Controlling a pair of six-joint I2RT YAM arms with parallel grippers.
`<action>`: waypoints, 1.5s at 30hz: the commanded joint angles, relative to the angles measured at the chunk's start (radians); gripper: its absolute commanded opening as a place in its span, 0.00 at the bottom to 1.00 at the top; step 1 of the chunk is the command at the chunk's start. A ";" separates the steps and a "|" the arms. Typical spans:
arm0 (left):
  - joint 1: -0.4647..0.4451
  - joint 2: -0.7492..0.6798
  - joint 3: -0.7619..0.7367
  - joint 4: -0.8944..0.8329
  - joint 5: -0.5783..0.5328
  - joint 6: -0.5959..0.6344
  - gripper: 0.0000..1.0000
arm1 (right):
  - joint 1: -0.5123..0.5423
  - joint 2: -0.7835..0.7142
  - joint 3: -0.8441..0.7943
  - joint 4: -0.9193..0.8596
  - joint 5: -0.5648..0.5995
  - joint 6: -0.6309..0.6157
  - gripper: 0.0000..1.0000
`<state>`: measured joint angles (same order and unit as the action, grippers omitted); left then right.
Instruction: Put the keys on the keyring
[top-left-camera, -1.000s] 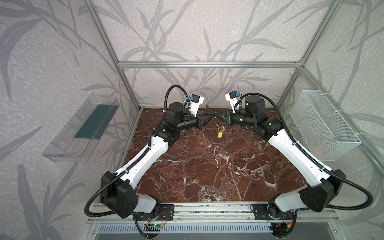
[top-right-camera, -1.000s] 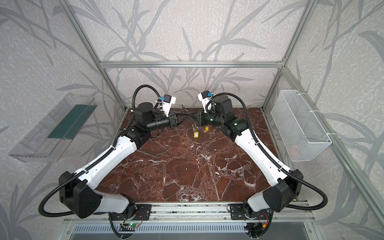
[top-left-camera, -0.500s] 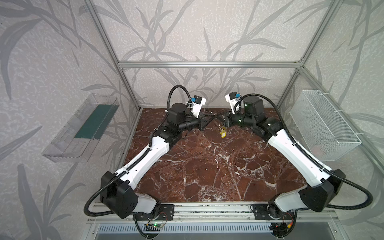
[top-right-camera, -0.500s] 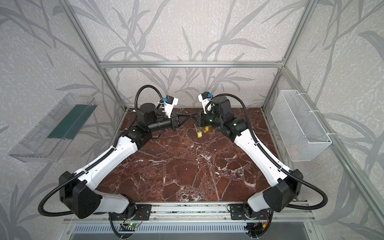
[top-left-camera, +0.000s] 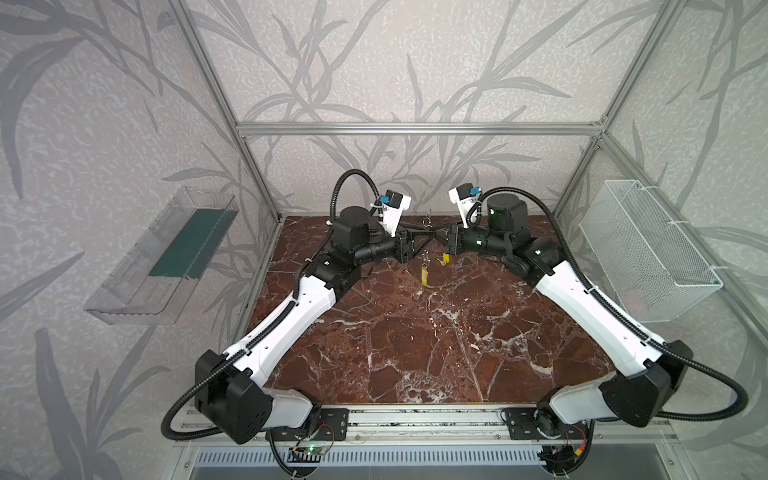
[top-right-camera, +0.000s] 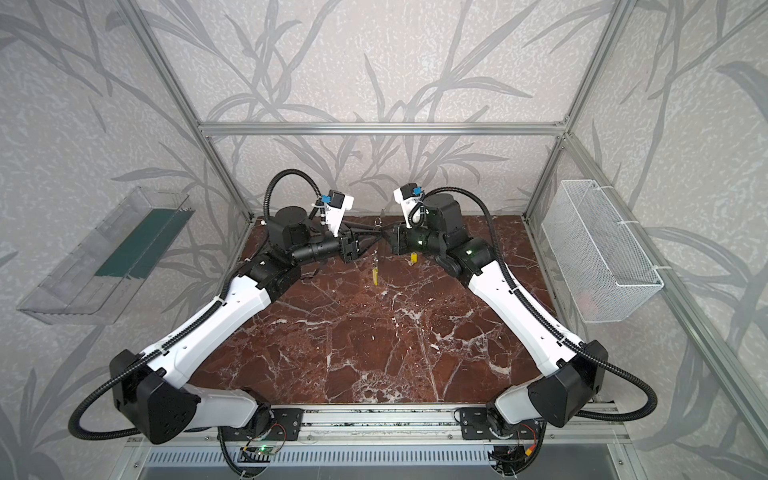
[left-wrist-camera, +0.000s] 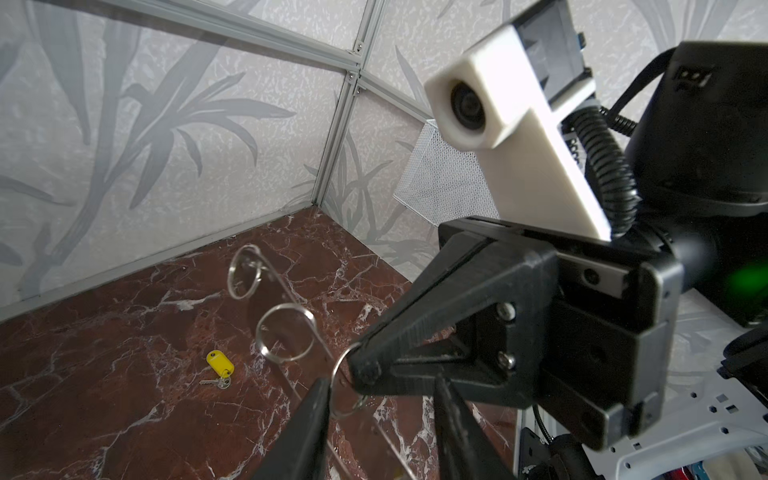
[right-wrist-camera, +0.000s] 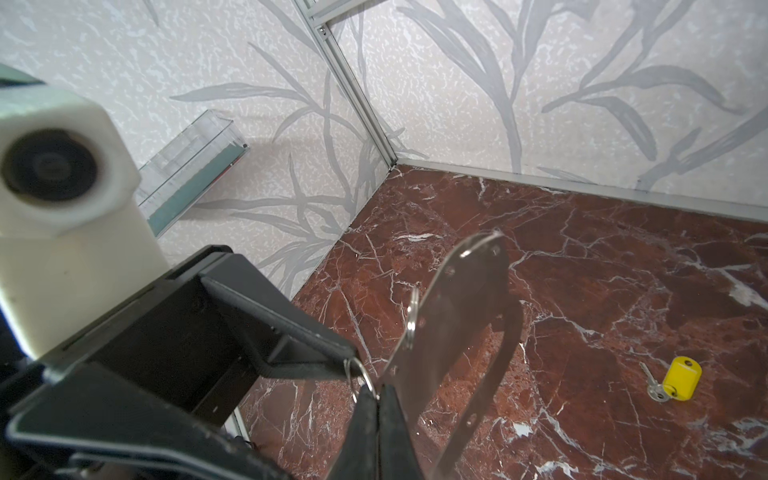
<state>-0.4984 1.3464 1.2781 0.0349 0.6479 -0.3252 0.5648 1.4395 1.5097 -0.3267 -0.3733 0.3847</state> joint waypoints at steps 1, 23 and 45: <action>0.025 -0.071 -0.017 0.071 0.007 -0.033 0.44 | -0.002 -0.037 -0.025 0.056 0.031 -0.031 0.00; 0.062 -0.014 -0.039 0.129 0.038 -0.157 0.38 | 0.002 -0.088 -0.069 0.093 0.040 -0.072 0.00; 0.018 0.064 0.005 0.165 0.073 -0.180 0.30 | 0.022 -0.115 -0.085 0.118 -0.003 -0.086 0.00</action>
<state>-0.4778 1.4063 1.2430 0.1539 0.7086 -0.4923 0.5785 1.3602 1.4284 -0.2581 -0.3550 0.3122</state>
